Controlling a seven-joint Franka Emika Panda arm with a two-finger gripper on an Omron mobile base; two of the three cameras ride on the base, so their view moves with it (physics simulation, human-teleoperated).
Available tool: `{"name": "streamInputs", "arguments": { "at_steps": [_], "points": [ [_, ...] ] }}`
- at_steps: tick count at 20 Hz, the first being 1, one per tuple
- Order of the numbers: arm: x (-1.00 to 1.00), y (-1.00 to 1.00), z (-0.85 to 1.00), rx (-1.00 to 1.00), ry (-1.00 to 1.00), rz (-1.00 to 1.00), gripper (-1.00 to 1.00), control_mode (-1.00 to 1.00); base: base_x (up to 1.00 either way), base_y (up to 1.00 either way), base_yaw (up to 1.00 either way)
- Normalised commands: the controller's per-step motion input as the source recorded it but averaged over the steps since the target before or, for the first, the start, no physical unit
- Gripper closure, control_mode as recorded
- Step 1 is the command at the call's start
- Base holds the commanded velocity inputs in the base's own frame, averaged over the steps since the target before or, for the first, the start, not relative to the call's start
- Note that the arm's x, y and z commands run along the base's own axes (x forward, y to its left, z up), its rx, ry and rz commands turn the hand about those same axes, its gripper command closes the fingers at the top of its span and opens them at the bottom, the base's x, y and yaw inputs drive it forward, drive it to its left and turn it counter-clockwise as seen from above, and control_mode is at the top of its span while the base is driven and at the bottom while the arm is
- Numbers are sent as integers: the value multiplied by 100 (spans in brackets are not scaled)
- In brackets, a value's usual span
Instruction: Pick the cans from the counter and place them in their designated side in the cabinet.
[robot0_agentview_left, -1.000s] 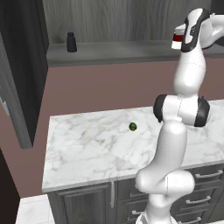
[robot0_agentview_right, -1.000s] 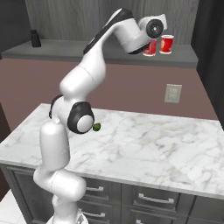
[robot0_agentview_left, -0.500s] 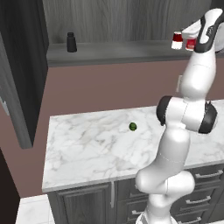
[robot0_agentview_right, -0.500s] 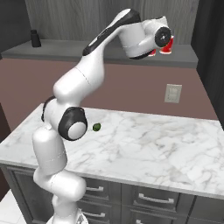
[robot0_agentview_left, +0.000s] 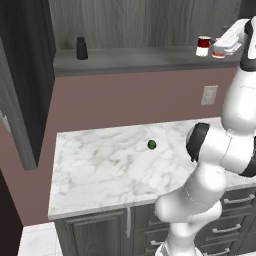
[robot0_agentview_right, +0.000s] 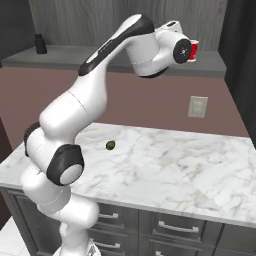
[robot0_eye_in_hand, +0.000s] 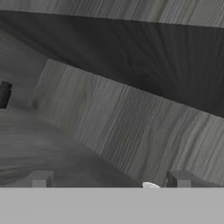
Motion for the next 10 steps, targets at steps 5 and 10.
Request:
{"name": "streamInputs", "arguments": {
  "at_steps": [5, 10],
  "points": [
    [-79, 52, -15, -9, -7, 4, -100, -100, 0, 0, 0],
    [-83, 48, -16, -10, -7, 4, -100, -100, 0, 0, 0]
  ]
}}
